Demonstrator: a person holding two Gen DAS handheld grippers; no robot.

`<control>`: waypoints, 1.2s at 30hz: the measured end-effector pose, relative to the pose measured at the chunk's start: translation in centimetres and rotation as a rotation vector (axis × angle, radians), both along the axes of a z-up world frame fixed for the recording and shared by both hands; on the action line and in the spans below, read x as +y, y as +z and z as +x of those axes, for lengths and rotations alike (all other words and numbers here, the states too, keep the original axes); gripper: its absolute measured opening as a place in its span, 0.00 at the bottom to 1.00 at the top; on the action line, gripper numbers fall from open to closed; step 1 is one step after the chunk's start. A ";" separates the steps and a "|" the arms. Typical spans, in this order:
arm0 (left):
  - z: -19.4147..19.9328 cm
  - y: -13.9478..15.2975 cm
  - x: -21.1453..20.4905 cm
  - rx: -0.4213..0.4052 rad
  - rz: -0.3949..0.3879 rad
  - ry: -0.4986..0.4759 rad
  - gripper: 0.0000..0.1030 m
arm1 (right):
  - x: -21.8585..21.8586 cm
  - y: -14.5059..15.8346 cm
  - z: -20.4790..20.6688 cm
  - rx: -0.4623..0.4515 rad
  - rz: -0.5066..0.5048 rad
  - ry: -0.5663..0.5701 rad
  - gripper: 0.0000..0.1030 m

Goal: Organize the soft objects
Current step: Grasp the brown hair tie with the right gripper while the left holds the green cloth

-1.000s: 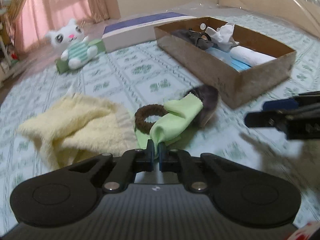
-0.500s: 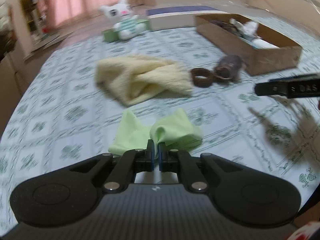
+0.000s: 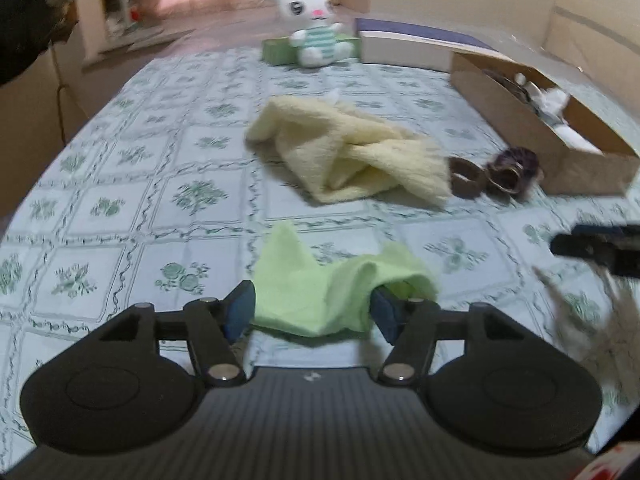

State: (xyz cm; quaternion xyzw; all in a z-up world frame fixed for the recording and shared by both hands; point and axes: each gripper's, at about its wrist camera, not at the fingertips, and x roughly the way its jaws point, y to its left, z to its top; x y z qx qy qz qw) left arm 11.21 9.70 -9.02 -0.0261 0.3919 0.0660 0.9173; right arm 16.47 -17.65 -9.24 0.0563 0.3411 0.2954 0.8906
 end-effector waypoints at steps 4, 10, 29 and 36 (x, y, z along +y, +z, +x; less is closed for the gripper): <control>0.6 -0.9 1.5 0.015 -0.084 0.040 0.62 | 0.1 -0.3 0.1 0.008 -0.006 0.001 0.56; 0.8 -0.8 1.1 -0.014 -0.053 0.010 0.18 | 0.2 -0.4 0.2 0.011 -0.011 0.003 0.56; 3.4 -0.5 1.1 -0.004 -0.012 0.055 0.06 | 8.5 0.1 3.2 -0.242 -0.202 0.198 0.24; 3.4 -0.6 1.0 -0.001 -0.014 0.062 0.06 | 11.2 -1.8 5.0 -0.271 -0.323 0.260 0.11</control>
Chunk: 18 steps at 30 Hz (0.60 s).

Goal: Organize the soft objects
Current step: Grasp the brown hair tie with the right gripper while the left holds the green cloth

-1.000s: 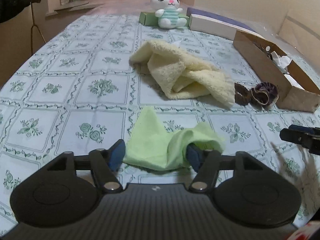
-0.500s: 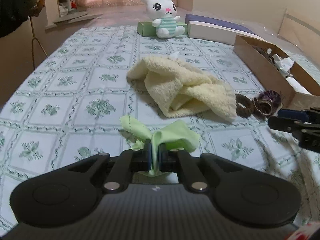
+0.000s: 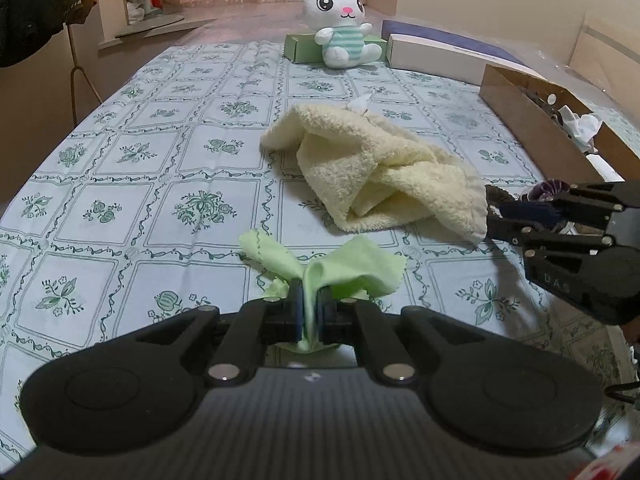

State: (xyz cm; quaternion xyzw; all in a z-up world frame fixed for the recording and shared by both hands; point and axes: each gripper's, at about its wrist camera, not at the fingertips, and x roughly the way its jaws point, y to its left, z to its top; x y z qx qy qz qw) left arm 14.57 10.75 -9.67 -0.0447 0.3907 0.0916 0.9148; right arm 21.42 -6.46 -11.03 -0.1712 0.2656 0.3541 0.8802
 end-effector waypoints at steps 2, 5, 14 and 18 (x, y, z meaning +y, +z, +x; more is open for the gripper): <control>0.0 0.0 -0.1 0.002 0.002 0.000 0.06 | 0.3 -0.3 -0.1 -0.017 -0.022 0.012 0.07; -0.1 0.1 -0.2 0.005 -0.001 -0.002 0.06 | 0.4 -0.4 -0.5 -0.024 -0.035 0.043 0.06; -2.1 0.7 -1.4 0.023 -0.049 -0.028 0.06 | -1.8 0.9 -3.8 0.185 0.112 0.074 0.06; -3.4 1.0 -2.0 0.025 -0.077 -0.041 0.07 | -3.1 1.4 -5.6 0.269 0.159 0.045 0.06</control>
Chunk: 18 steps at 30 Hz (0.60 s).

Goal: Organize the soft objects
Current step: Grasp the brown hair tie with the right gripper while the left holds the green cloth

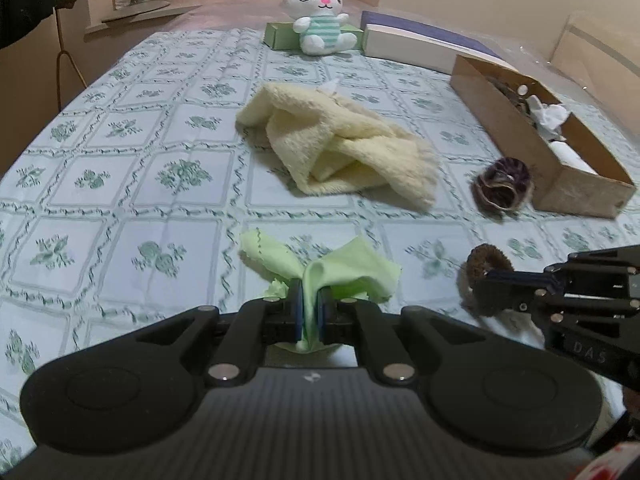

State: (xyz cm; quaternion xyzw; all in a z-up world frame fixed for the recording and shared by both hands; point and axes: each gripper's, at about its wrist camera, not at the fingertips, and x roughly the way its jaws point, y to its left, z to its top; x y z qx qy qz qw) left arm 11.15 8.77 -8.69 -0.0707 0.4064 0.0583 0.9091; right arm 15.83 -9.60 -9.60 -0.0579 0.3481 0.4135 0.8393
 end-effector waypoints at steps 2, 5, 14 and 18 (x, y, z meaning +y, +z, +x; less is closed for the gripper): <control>-0.1 -0.1 0.0 0.007 -0.014 0.007 0.12 | -0.5 0.2 -0.8 0.006 0.007 -0.008 0.06; 0.0 -0.3 0.1 0.013 0.006 0.027 0.27 | -0.7 0.3 -1.3 -0.003 0.016 -0.026 0.14; 0.1 -0.9 0.3 0.009 -0.010 0.028 0.37 | -1.6 0.5 -2.3 -0.066 0.031 -0.074 0.55; 0.4 -1.0 -0.5 0.004 0.001 0.002 0.17 | -1.3 -0.5 -1.7 -0.037 -0.010 -0.096 0.56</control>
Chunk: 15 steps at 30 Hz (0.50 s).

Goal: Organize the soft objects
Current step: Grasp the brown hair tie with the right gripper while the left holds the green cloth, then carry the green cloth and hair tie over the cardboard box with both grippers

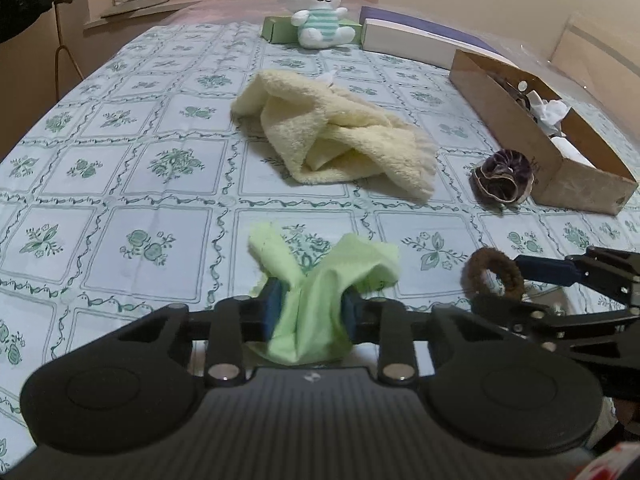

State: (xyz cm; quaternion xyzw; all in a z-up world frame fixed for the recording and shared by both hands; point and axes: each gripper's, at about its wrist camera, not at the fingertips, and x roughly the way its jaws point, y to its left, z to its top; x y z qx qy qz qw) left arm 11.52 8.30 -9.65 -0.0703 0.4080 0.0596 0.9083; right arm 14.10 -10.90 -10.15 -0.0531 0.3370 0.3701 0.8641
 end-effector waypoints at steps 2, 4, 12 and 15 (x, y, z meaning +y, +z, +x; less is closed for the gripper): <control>0.2 -0.1 -0.1 0.004 -0.011 -0.003 0.16 | 0.1 -0.3 0.2 0.007 -0.009 -0.011 0.56; 0.4 -0.1 -0.2 0.004 -0.006 -0.004 0.14 | 0.1 -0.5 0.4 0.011 -0.014 -0.031 0.56; 0.5 -0.1 -0.2 0.005 -0.003 0.007 0.11 | 0.4 -0.7 0.7 -0.003 -0.020 -0.028 0.25; 0.5 -0.1 -0.2 0.005 0.003 0.005 0.11 | 0.6 -0.6 0.5 -0.018 -0.032 -0.005 0.18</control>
